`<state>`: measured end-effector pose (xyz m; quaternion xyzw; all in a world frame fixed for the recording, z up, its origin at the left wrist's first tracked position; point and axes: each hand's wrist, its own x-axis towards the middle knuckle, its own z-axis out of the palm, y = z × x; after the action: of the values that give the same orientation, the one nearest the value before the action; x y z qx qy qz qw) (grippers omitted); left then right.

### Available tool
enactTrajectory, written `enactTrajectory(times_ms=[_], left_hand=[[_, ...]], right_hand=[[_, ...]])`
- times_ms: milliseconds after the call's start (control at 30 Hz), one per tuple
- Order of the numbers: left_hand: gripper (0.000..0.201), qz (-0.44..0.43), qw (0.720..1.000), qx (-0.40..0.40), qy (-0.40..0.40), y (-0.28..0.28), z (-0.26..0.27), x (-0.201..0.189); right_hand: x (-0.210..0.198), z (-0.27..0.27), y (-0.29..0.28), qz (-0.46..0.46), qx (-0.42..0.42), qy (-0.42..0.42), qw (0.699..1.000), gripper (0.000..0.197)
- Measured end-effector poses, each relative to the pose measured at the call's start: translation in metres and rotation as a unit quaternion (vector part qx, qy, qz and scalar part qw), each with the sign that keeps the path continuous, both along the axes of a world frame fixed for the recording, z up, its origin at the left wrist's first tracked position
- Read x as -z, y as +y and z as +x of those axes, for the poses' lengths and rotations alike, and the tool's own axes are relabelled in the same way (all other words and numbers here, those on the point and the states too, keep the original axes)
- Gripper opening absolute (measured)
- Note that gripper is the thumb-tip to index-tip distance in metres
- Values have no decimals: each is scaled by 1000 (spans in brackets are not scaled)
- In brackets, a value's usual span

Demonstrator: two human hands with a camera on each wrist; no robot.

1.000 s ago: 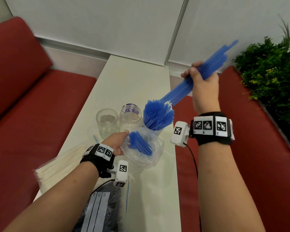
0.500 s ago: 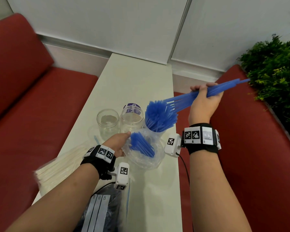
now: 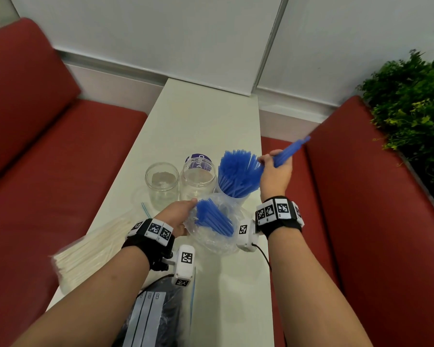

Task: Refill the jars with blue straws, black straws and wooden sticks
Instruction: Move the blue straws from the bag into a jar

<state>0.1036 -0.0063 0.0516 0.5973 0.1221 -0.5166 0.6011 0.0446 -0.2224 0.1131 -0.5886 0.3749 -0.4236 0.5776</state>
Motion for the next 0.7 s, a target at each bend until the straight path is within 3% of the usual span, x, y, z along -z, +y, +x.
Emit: enactTrajectory(times_ms=[167,333,400,467,533,633,667,700], left_hand=[[43,6,1000,1,-9,-1,-1,-3],[43,5,1000,6,-11,-1,2,-2],[43,6,1000,9,-13,0,2,-1],[44,8,1000,8,-12,0,3,2],[44,5,1000,6,-6,0,3,4],[44,7,1000,7,-7,-2,3,4],[44,8,1000,8,-8,-2,4,3],[44,9,1000,7,-9,-3,4,2]], right_hand=[[6,14,8,-2,-144,122,982,15],[-19,21,5,-133,-149,43,979,31],[-22,22,4,-215,-133,57,966,35],[-12,21,7,-298,-138,118,937,32],[9,17,11,-323,-188,242,895,41],[29,10,14,-360,-245,441,784,58],[27,10,13,-371,-245,447,776,59],[20,11,11,-379,-234,424,789,59]])
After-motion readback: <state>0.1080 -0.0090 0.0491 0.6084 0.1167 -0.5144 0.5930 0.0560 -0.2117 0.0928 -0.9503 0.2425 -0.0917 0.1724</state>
